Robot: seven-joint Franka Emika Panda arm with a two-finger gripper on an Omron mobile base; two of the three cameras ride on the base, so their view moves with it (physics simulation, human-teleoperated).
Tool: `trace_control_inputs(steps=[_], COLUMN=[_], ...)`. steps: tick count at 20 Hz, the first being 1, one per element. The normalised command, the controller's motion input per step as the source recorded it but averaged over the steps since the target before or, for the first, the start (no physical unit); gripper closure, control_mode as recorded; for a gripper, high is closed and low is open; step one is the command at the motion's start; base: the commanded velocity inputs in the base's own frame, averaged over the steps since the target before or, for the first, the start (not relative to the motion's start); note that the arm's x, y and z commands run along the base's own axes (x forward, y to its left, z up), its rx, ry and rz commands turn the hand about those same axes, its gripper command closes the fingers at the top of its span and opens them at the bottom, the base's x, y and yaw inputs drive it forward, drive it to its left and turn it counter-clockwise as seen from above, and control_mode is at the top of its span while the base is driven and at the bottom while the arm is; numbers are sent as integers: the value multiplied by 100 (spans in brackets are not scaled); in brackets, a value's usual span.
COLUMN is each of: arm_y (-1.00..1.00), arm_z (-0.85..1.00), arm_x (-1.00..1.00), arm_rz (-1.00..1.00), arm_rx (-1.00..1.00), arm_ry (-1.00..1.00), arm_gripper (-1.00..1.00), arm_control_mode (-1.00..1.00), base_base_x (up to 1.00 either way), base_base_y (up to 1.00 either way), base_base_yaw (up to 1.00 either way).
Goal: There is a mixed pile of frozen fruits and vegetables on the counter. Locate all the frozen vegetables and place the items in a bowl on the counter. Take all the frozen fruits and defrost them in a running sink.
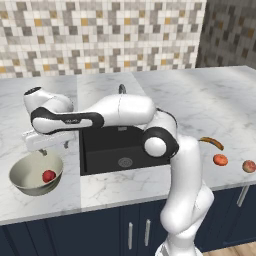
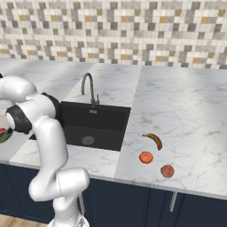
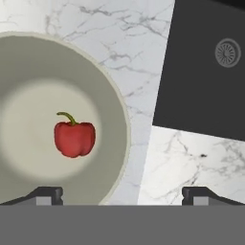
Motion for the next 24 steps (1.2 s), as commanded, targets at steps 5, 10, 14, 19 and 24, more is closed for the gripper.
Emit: trace_control_inputs(steps=[5,10,14,19,24], arm_y=[-49,-43,-33,-39,-41], arm_z=[-23,-14,12,18,15], arm_x=[-7,-6,8,-9,-11], arm_rz=[0,-1,0,-4,-5], arm_rx=[15,17,2,-7,-8], arm_ry=[-12,-5,4,2,1], arm_gripper=[-100,-100,-100,-100,-100], arm_control_mode=[-100,-100,-100,-100,-100], base_base_x=[0,0,0,0,0], base_base_y=[0,0,0,0,0], base_base_yaw=[0,0,0,0,0])
